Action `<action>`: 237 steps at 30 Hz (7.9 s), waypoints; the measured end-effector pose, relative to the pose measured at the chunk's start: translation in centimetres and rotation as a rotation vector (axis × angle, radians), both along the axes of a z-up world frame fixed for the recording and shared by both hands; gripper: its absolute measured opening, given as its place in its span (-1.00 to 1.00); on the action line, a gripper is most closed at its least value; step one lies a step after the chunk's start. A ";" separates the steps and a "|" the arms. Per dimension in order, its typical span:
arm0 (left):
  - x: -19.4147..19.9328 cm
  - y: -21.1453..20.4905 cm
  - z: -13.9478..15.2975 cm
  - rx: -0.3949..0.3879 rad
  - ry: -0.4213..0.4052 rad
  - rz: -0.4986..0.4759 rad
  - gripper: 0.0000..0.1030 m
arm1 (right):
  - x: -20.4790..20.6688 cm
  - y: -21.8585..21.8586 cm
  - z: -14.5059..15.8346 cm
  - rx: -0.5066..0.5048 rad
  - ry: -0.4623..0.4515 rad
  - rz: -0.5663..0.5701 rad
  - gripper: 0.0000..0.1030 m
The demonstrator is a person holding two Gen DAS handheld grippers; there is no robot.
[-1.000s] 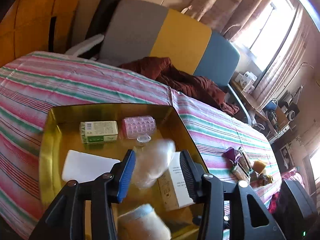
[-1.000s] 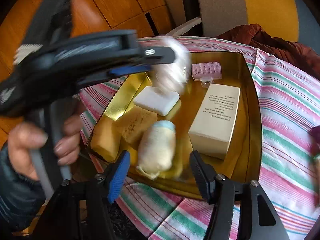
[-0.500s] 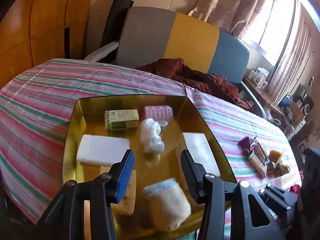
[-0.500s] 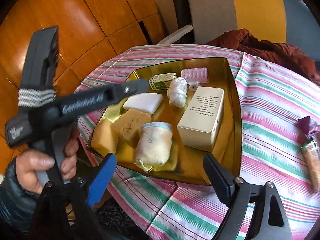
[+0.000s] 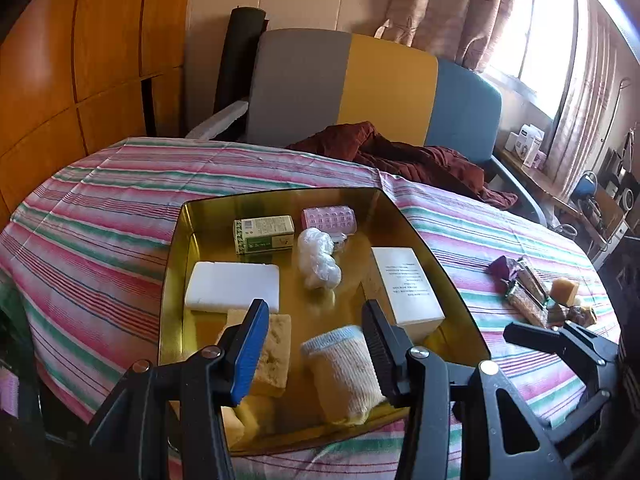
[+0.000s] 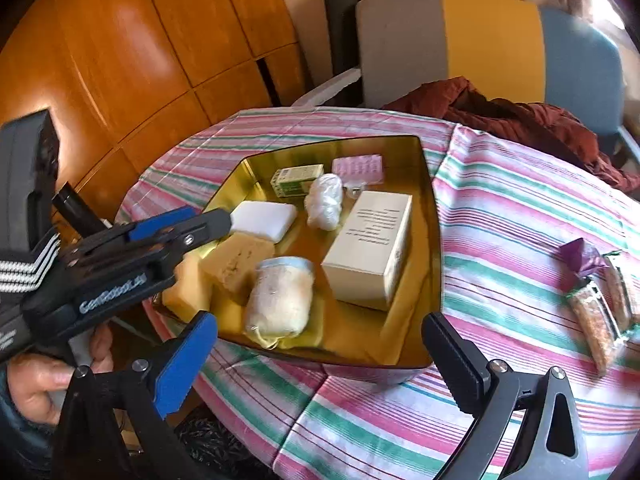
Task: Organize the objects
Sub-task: 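Move both open grippers back from the tray to the pile, then grasp the yellow-and-white glove with the right gripper, then grasp the large yellow sponge with the left gripper, then carry the sponge and glove to the tray and release both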
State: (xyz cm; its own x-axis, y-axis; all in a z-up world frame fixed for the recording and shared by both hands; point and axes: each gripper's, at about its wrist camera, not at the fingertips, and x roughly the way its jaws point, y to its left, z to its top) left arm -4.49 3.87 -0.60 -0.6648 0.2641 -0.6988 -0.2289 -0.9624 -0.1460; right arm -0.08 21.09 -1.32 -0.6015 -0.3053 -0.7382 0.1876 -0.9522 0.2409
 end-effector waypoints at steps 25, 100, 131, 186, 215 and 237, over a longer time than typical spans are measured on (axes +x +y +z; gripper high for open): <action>2.2 5.1 0.5 -0.020 -0.017 -0.160 -0.05 | 2.4 11.5 -0.9 0.003 -0.046 -0.316 0.99; 1.6 32.9 -1.8 -0.060 -0.182 -0.774 -0.05 | 8.7 38.1 -4.6 0.002 -0.224 -0.790 -0.21; 2.8 47.4 -6.8 -0.396 0.060 -1.177 0.30 | 11.9 39.8 -4.9 -0.068 -0.349 -0.764 -0.17; 3.8 27.4 -9.4 -0.178 -0.083 -0.552 -0.29 | 7.7 30.2 -2.0 0.011 -0.083 -0.449 -0.09; 6.0 19.9 -0.2 -0.075 0.118 -0.442 -0.29 | 6.0 23.0 -1.6 -0.032 -0.072 -0.315 -0.12; 2.0 2.6 1.2 0.063 0.062 -0.082 -0.29 | 1.8 9.8 2.1 -0.145 0.009 -0.087 -0.12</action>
State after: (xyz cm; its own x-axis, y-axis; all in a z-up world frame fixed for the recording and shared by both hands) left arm -2.51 6.52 0.64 -0.6804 0.3613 -0.6376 -0.3169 -0.9295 -0.1885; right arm 1.69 30.87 0.78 -0.6366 -0.3542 -0.6851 0.1084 -0.9206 0.3752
